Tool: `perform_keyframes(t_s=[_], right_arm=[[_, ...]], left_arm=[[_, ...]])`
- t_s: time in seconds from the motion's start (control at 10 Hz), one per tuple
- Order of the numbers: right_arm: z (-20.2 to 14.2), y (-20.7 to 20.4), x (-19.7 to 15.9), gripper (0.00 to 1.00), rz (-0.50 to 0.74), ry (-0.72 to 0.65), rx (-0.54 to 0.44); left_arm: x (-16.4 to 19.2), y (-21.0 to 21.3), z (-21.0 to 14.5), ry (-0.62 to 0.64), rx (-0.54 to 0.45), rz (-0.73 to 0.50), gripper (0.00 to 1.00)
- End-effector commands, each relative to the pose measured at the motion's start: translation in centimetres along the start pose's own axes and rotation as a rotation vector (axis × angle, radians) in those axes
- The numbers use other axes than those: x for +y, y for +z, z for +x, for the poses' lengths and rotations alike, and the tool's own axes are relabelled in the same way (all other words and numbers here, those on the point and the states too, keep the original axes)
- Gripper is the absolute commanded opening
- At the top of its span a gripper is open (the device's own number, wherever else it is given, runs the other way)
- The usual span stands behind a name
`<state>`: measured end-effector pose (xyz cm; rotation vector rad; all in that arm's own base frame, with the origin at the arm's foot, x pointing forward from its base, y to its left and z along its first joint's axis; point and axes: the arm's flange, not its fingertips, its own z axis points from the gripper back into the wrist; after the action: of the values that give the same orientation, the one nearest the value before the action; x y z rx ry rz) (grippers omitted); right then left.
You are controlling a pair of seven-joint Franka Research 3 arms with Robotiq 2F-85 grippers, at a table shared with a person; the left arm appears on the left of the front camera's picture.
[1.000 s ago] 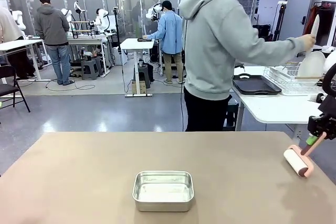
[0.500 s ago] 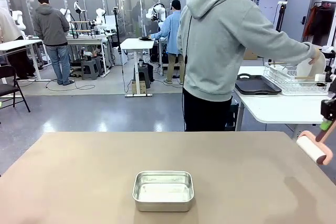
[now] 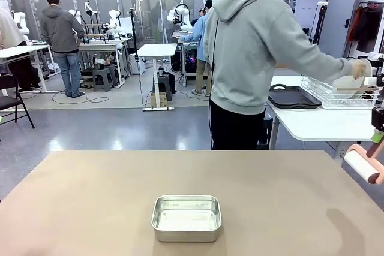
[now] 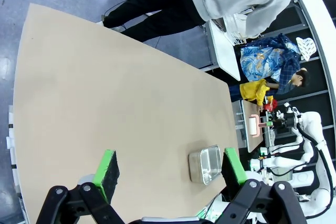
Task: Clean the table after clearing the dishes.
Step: When the right (or left) Handle tray is removed, use the right hand (or left hand) to clean the right (or left) side of the table with the Lint Roller, then place the Lint Roller back on top of the Airtight Container.
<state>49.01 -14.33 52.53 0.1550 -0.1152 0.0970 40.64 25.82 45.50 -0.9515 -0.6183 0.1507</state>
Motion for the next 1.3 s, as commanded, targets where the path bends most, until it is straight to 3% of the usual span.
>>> perform_keyframes(t_s=[0.0,1.2], right_arm=[[0.14,0.00,0.05,0.21,0.001,0.008,-0.011],[0.10,-0.17,-0.05,0.21,0.001,0.000,0.003]], left_arm=[[-0.08,0.26,0.23,-0.005,0.003,-0.003,1.00],[-0.08,0.26,0.23,-0.005,0.003,-0.003,1.00]])
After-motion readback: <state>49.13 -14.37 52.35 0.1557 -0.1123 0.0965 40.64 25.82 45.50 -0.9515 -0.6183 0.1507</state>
